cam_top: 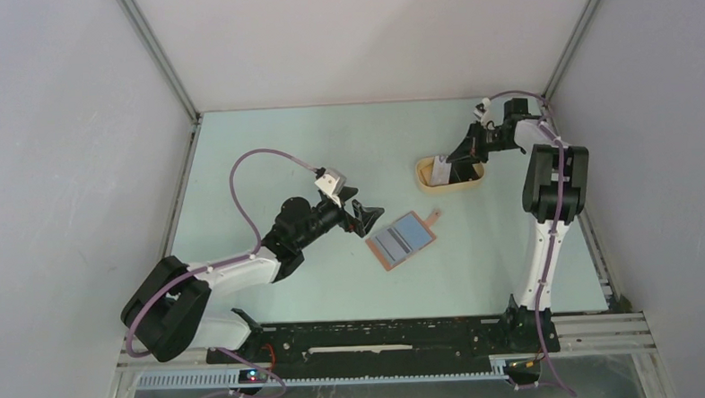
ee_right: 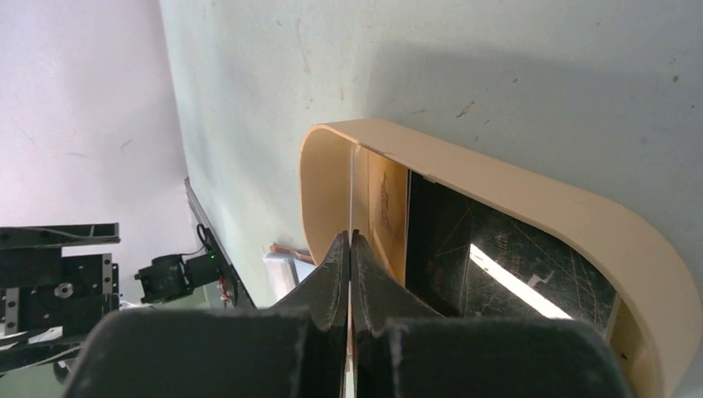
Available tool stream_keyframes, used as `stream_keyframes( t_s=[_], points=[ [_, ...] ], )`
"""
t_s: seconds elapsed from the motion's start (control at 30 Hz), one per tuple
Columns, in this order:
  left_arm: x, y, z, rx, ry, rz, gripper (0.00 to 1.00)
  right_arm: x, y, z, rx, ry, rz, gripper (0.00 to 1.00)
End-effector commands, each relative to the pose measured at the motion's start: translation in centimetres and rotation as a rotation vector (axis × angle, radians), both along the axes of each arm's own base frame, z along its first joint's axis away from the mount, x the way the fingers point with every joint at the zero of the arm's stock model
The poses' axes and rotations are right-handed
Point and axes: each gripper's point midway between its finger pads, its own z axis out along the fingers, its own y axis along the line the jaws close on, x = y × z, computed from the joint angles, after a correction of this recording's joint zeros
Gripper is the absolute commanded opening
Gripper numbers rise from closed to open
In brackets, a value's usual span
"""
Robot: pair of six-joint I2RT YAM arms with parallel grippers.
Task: Put the credit cards into the card holder
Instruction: Pick up the credit card from the storage box.
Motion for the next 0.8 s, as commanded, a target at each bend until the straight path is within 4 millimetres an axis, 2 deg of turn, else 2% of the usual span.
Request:
stream_keyframes(
  t_s=[0.0,0.3,0.5,0.63,0.77],
  points=[
    [0.3,-0.4,2.1,-0.043,-0.042,-0.011,1.00,0.0,-0.4,4.7,0.067,-0.140,0.040,0.00],
    [1.1,0.5,2.4,-0.115,0.020,-0.023,1.00,-0.6,-1.2,7.0,0.110,-0.231,0.070,0.00],
    [1.0,0.0,2.8,-0.205,0.082,-0.151,1.00,-1.5,-1.0,9.4,0.117,-0.338,0.121,0.00],
    [0.3,-0.2,3.2,-0.218,0.085,-0.190,1.00,-3.3,-0.4,11.9,0.127,-0.455,0.182,0.00],
    [-1.4,-0.7,4.7,-0.306,0.092,-0.248,0.98,-6.6,0.8,15.1,0.137,-0.588,0.261,0.00]
  ],
)
